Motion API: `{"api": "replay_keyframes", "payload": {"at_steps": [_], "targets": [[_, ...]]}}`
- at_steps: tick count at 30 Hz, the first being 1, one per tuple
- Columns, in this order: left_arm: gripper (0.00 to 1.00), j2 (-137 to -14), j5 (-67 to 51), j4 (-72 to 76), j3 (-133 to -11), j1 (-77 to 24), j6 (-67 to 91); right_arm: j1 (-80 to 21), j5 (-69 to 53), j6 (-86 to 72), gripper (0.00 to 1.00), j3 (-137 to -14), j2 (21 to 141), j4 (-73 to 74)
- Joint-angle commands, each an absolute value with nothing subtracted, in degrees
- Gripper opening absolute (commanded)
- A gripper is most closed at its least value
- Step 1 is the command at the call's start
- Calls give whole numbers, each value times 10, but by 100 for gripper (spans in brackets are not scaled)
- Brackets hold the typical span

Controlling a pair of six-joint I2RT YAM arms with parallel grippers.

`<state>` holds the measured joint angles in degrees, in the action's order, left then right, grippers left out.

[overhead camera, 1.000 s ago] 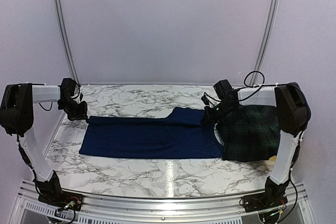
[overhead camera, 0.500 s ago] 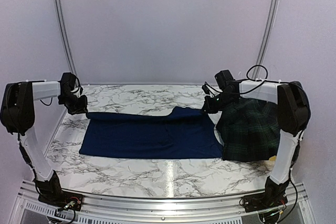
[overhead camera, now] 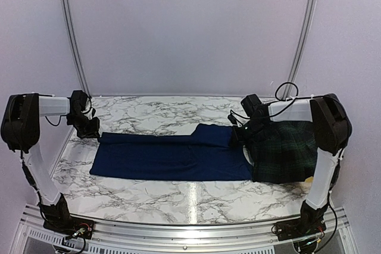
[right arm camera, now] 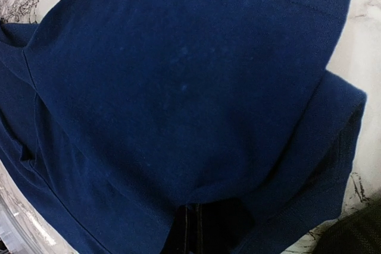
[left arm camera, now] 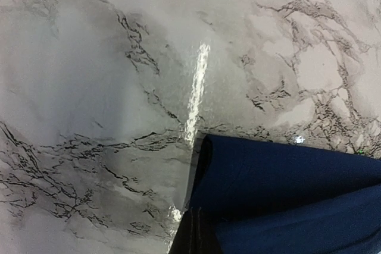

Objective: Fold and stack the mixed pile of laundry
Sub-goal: Fold the 1/3-folded T-shirt at the center of the board.

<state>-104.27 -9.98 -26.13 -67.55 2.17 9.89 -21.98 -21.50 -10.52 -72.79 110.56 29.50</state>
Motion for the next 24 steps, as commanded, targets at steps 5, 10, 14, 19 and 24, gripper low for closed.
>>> {"api": "replay_keyframes", "payload": {"at_steps": [5, 10, 14, 19, 24], "targets": [[0, -1045, -96, -277, -697, 25, 109, -216, -197, -101, 0, -805, 1110, 320], [0, -1008, -99, -280, -724, 26, 120, -215, -197, -88, 0, -842, 1096, 359], [0, -991, -113, -292, -720, 25, 119, -216, -202, -89, 0, -807, 1076, 364], [0, -992, -105, -296, -669, 26, 109, -223, -210, -105, 0, -726, 1045, 335], [0, -1038, -94, -294, -640, 26, 122, -223, -203, -113, 0, -678, 1049, 305]]}}
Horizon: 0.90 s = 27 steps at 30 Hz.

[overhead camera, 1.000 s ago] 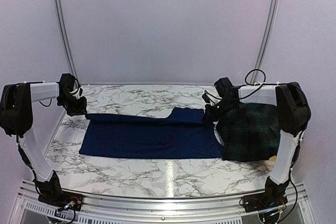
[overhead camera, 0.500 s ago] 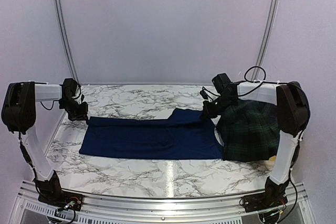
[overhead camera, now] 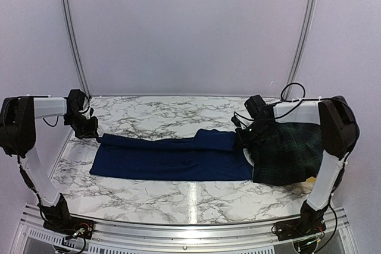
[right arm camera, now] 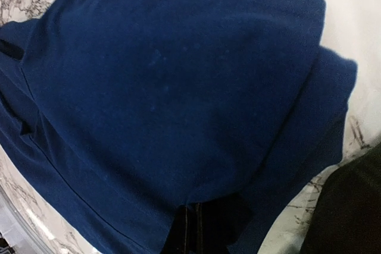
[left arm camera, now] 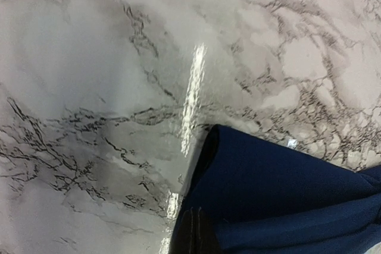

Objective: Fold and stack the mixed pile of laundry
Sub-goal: Fold the 1/3-folded T-shirt at the center of the board.

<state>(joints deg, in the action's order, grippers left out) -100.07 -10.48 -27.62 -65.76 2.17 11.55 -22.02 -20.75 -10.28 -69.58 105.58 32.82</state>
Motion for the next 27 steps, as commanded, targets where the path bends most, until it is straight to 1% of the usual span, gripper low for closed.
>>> {"api": "replay_keyframes", "payload": {"at_steps": [1, 5, 12, 17, 20, 27], "targets": [[0, -1051, -90, -294, -640, 26, 122, -223, -202, -113, 0, -678, 1057, 300], [0, -1077, -78, -290, -646, 26, 119, -224, -201, -113, 0, -687, 1087, 295], [0, -1064, -40, -292, -638, 25, 123, -221, -191, -101, 0, -704, 1107, 305], [0, -1067, -21, -295, -641, 27, 130, -224, -201, -90, 0, -760, 1146, 322], [0, -1055, -12, -295, -643, 30, 133, -230, -205, -80, 0, -766, 1133, 334], [0, -1002, -56, -296, -647, 31, 116, -231, -222, -70, 0, -726, 1079, 343]]}}
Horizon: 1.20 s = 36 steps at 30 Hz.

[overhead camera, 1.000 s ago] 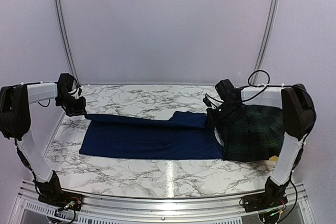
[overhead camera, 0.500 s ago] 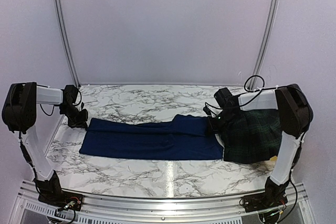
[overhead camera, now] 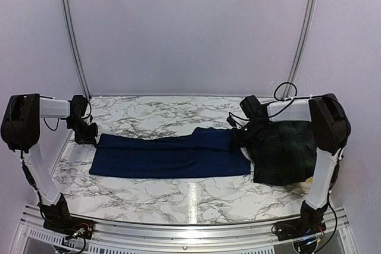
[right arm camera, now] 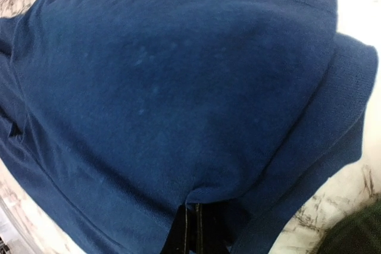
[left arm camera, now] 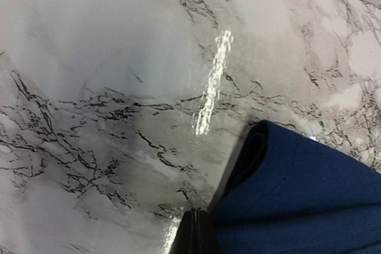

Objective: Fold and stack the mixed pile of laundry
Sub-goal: Fold the 1/3-folded T-shirt at the center of the board, then adjust the 1/3-folded T-shirt at the center of the board.

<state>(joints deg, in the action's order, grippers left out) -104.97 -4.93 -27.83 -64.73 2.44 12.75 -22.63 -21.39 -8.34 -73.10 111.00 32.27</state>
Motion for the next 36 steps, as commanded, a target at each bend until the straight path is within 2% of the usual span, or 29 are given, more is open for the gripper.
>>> {"api": "replay_keyframes", "payload": {"at_steps": [1, 3, 4, 9, 14, 25, 30, 36], "targets": [[5, -1000, -68, -306, -651, 31, 111, -231, -221, -66, 2, -730, 1078, 352], [27, -1000, -94, -332, -663, 31, 101, -230, -219, -58, 14, -743, 1077, 369], [34, -994, -98, -337, -663, 31, 100, -229, -216, -55, 17, -750, 1073, 375], [56, -965, -108, -319, -680, 31, 106, -205, -204, -51, 34, -784, 1060, 399], [58, -1031, -134, -314, -742, 30, 117, -194, -205, -53, 43, -829, 1089, 400], [60, -1076, -163, -299, -799, 5, 106, -180, -202, -75, 43, -959, 1204, 392], [61, -1112, -203, -252, -864, -88, 136, -179, -204, -75, 41, -970, 1228, 395], [61, -1278, -229, -240, -1058, -227, 198, -173, -205, -82, 38, -948, 1216, 391]]}}
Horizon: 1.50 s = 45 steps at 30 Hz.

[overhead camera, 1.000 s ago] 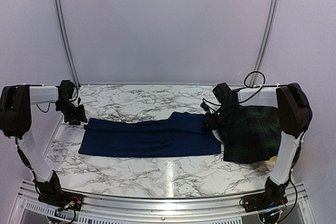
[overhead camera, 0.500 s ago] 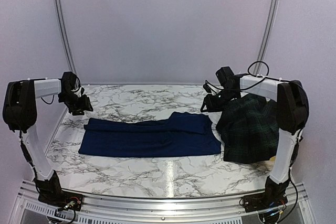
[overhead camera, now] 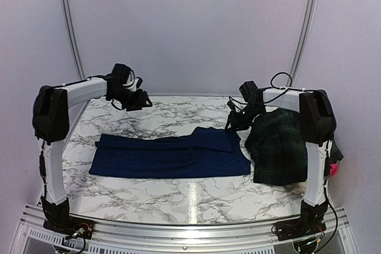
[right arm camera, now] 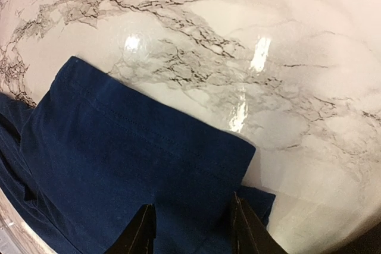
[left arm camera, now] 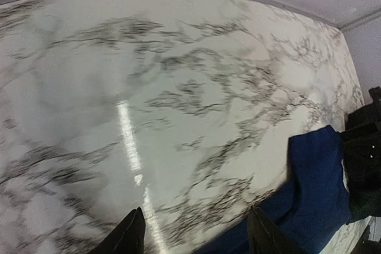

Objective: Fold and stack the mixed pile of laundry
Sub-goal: Adjust the 1/3-folded T-shirt at the center of the board.

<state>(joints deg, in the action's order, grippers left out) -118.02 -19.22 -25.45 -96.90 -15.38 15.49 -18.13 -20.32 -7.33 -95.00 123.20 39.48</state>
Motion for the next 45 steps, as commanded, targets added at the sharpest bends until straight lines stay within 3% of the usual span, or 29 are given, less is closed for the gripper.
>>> {"api": "replay_keyframes", "payload": {"at_steps": [1, 9, 23, 35, 45], "targets": [[61, -1304, -232, -240, -1094, -243, 204, -171, -205, -83, 38, -944, 1214, 390], [60, -1450, -244, -238, -1270, -316, 247, -162, -207, -92, 36, -932, 1207, 383], [47, -1527, -236, -220, -1305, -355, 279, -162, -228, -85, 27, -959, 1221, 387], [44, -1554, -236, -210, -1320, -376, 298, -162, -239, -77, 23, -969, 1221, 396], [31, -1561, -230, -208, -1325, -375, 304, -162, -245, -70, 8, -973, 1222, 399]]}}
